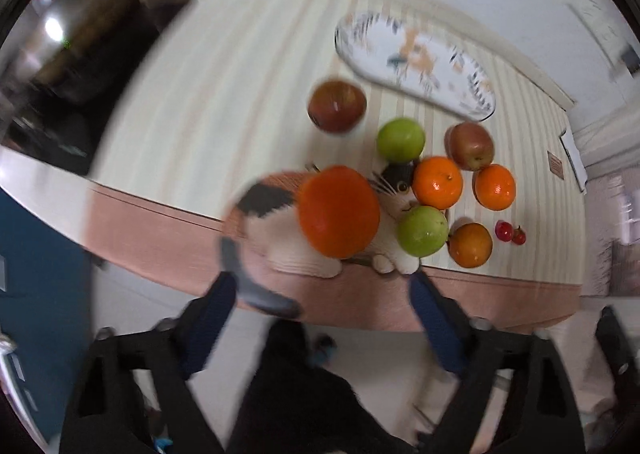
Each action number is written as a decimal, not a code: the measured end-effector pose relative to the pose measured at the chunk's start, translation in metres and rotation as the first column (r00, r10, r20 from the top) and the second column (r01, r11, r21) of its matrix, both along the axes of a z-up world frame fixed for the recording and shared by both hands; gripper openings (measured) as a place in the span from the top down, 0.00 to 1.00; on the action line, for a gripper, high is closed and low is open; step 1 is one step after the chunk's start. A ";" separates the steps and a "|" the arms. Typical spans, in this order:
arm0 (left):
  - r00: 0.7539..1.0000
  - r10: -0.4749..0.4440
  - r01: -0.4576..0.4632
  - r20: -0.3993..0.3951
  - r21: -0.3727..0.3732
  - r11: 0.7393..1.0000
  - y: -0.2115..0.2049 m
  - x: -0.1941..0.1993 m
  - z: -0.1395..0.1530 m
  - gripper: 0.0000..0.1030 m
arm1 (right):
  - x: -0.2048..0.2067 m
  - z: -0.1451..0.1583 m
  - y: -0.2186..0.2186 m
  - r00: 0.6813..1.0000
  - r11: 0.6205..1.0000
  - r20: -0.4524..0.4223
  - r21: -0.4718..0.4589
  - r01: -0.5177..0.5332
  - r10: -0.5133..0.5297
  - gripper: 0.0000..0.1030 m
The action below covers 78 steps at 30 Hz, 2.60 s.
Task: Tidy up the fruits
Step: 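Grasp the large orange with the left tool while the right tool grasps a tangerine, then carry both citrus fruits onto the floral plate and open both tools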
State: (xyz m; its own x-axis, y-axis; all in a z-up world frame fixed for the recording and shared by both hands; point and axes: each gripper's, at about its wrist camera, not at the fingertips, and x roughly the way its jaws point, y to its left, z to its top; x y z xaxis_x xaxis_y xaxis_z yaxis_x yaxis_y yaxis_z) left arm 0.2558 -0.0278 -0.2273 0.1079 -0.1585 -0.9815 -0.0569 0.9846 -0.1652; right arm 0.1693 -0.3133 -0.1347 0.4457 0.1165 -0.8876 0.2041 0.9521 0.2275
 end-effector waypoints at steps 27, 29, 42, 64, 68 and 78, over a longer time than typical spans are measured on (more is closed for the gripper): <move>0.989 -0.055 0.066 -0.135 0.077 0.995 -0.033 0.096 -0.104 0.25 | 0.157 -0.151 0.028 0.935 0.988 -0.338 0.146 -0.055 0.103 0.17; 0.986 -0.068 0.080 -0.150 0.077 0.994 -0.035 0.102 -0.106 0.25 | 0.164 -0.166 0.032 0.924 0.984 -0.364 0.166 -0.064 0.121 0.21; 0.983 0.002 0.015 -0.184 0.092 0.996 -0.027 0.119 -0.137 0.27 | 0.179 -0.199 0.051 0.899 0.978 -0.403 0.177 -0.108 0.172 0.34; 0.995 -0.032 0.030 -0.099 -0.017 0.999 -0.073 0.083 -0.043 0.28 | 0.168 -0.139 0.041 0.937 0.960 -0.271 0.228 -0.160 0.220 0.36; 0.997 -0.053 0.049 -0.053 -0.072 0.996 -0.080 0.112 -0.007 0.28 | 0.175 -0.107 0.028 0.952 0.953 -0.213 0.258 -0.160 0.218 0.36; 0.984 -0.173 0.175 0.047 -0.046 0.983 -0.126 0.241 0.007 0.28 | 0.274 -0.100 0.005 0.970 0.969 -0.161 0.198 -0.147 0.180 0.36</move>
